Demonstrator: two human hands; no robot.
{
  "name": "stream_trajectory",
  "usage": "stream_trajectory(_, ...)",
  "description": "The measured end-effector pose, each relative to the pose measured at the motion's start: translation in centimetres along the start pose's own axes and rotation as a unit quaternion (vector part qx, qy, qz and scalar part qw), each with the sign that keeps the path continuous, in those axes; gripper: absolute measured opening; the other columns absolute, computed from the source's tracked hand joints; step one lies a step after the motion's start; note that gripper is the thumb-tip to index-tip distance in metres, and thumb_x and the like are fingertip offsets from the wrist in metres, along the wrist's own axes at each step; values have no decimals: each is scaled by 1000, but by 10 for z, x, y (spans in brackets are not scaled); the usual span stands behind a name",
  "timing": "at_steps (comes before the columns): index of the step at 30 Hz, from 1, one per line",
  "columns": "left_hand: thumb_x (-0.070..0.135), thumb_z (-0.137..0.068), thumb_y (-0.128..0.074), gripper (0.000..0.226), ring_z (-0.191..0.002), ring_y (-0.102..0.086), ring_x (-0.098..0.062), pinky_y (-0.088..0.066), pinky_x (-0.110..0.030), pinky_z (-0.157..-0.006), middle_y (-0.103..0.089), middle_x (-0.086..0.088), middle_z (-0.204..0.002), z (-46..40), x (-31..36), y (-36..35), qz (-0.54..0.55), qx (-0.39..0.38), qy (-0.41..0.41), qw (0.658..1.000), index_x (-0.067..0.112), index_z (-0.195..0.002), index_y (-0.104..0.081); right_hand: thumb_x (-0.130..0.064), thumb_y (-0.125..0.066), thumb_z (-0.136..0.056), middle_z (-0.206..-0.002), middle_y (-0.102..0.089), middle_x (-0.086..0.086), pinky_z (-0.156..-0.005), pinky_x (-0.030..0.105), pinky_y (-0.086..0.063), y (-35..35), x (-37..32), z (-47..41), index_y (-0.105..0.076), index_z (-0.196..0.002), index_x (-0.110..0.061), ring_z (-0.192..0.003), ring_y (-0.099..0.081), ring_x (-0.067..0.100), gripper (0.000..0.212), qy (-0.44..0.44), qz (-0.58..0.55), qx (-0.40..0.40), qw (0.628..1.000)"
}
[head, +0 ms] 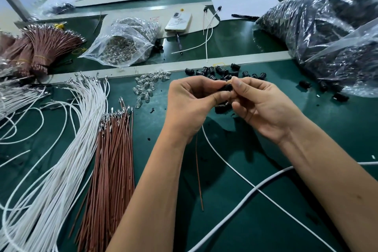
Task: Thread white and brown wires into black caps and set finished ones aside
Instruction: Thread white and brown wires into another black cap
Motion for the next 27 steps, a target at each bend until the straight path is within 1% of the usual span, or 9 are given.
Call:
stream_trajectory(3, -10, -77, -79, 15, -73, -73, -16, -57, -23, -70, -77, -9, -82, -2, 10, -7, 46, 64, 1, 997, 0, -88, -74, -39, -68, -84, -69, -62, 0, -45, 19, -44, -2, -11, 1, -73, -91, -11, -56, -52, 7, 29, 68, 12, 34, 997)
stream_trajectory(6, -2, -79, -80, 11, -69, -71, -13, -56, -24, -66, -76, -9, -82, -12, 18, -10, 134, 141, 33, 980, 2, -87, -73, -55, -56, -89, -82, -69, 5, -53, 26, -46, -12, -22, 4, -70, -106, -6, -66, -55, 15, 53, 96, 175, 20, 980)
stream_trajectory(8, 3, -78, -83, 12, -63, -66, -10, -54, -31, -67, -73, -5, -76, -21, 17, -13, 157, 179, 91, 967, 7, -84, -73, -48, -55, -93, -85, -69, 11, -62, 35, -48, -29, -21, 4, -69, -104, 1, -74, -56, 26, 52, 79, 258, -35, 962)
stream_trajectory(12, 2, -76, -85, 17, -63, -59, -13, -52, -30, -66, -66, -4, -70, -45, 23, -11, 189, 219, 154, 945, 9, -79, -69, -29, -58, -98, -83, -58, 18, -69, 37, -47, -53, -31, -4, -68, -97, -3, -73, -50, 30, 27, 53, 214, -79, 972)
stream_trajectory(14, 5, -79, -84, 17, -63, -57, -18, -50, -30, -59, -66, -9, -75, -61, 26, -5, 207, 219, 162, 940, 4, -89, -70, -21, -51, -106, -72, -58, 9, -55, 26, -49, -59, -43, -16, -64, -90, -10, -60, -52, 21, 23, 40, 174, -76, 981)
stream_trajectory(17, 22, -94, -71, 28, -75, -62, -25, -49, -35, -66, -75, -17, -95, -83, 24, 5, 140, 211, 168, 953, -1, -110, -66, -16, -40, -110, -59, -47, -3, -32, 14, -30, -66, -64, -58, -53, -91, -13, -42, -40, 5, 23, -5, 57, -72, 996)
stream_trajectory(21, 39, -104, -51, 42, -65, -67, -23, -52, -28, -57, -76, -19, -91, -92, 5, -18, 31, 84, 234, 968, 0, -116, -59, -2, -24, -109, -52, -37, -4, -32, 14, -22, -70, -97, -159, -46, -88, -7, -36, -31, 4, 31, -43, -86, -24, 995)
stream_trajectory(24, 12, -104, -52, 20, -50, -62, -17, -50, -21, -49, -69, -15, -71, -95, -4, -23, 66, 52, 240, 967, -6, -110, -58, -2, -12, -106, -52, -37, -2, -34, 13, -20, -59, -101, -234, -41, -77, -11, -34, -35, 6, 42, -71, -54, 36, 995)
stream_trajectory(27, -1, -102, -47, 9, -52, -59, -21, -48, -22, -46, -64, -21, -72, -110, -10, -7, 47, 73, 235, 968, -5, -101, -56, -2, -11, -105, -62, -39, 0, -36, 13, -31, -36, -95, -292, -39, -74, -13, -40, -41, 7, 43, -67, 107, 89, 988)
Point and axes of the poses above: each hand's wrist, its own z-axis away from the middle knuckle, its own y-axis out of the back of the hand, x = y × z, the point moved 8 cm from there along -z, towards the middle knuckle
